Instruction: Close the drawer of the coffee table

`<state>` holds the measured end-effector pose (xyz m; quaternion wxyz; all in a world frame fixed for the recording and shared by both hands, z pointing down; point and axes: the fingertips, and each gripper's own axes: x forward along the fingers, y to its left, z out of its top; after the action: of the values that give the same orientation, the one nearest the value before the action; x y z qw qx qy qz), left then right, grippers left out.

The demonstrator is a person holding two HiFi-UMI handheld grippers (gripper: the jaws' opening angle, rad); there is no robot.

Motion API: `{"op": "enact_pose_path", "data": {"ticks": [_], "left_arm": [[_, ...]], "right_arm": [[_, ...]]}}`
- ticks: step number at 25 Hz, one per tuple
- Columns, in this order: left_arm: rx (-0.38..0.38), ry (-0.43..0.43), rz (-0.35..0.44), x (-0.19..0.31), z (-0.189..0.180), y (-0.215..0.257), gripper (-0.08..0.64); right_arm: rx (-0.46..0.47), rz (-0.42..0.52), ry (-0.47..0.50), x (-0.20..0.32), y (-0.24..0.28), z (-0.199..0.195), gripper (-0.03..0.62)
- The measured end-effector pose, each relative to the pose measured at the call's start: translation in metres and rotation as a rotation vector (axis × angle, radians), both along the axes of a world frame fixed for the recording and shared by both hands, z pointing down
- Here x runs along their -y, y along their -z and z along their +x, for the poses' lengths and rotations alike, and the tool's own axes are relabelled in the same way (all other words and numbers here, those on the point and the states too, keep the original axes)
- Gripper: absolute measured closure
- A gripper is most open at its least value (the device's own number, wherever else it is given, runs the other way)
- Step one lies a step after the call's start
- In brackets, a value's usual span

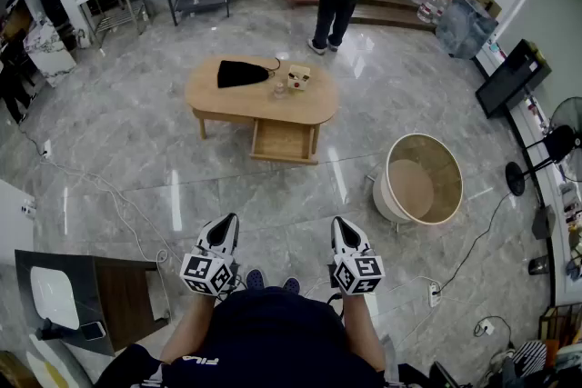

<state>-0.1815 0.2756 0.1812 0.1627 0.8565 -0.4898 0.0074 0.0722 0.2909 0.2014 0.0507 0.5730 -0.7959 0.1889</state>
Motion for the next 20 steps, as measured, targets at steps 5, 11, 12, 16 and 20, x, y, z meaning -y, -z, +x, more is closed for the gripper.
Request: {"op": "enact_pose_path", "data": {"ticks": [5,11,12,16,20], "left_arm": [[0.009,0.002,0.017,0.001,0.003,0.0,0.535],[0.009,0.017,0.022,-0.001,0.005,0.001,0.535],[0.013,0.021,0.026,0.0,0.005,0.002,0.535],[0.029,0.032,0.037,0.0,0.007,0.006,0.535],[0.027,0.041,0.045,-0.003,0.011,0.007,0.535]], "right_arm": [[-0.015,0.019,0.003,0.003,0.001,0.004,0.566],[0.003,0.04,-0.024,0.002,0.005,0.014,0.565],[-0.003,0.039,-0.023,0.002,0.006,0.015,0.565],[-0.024,0.033,-0.014,0.0,0.006,0.015,0.565],[-0.035,0.03,0.004,-0.004,0.004,0.018,0.565]]}}
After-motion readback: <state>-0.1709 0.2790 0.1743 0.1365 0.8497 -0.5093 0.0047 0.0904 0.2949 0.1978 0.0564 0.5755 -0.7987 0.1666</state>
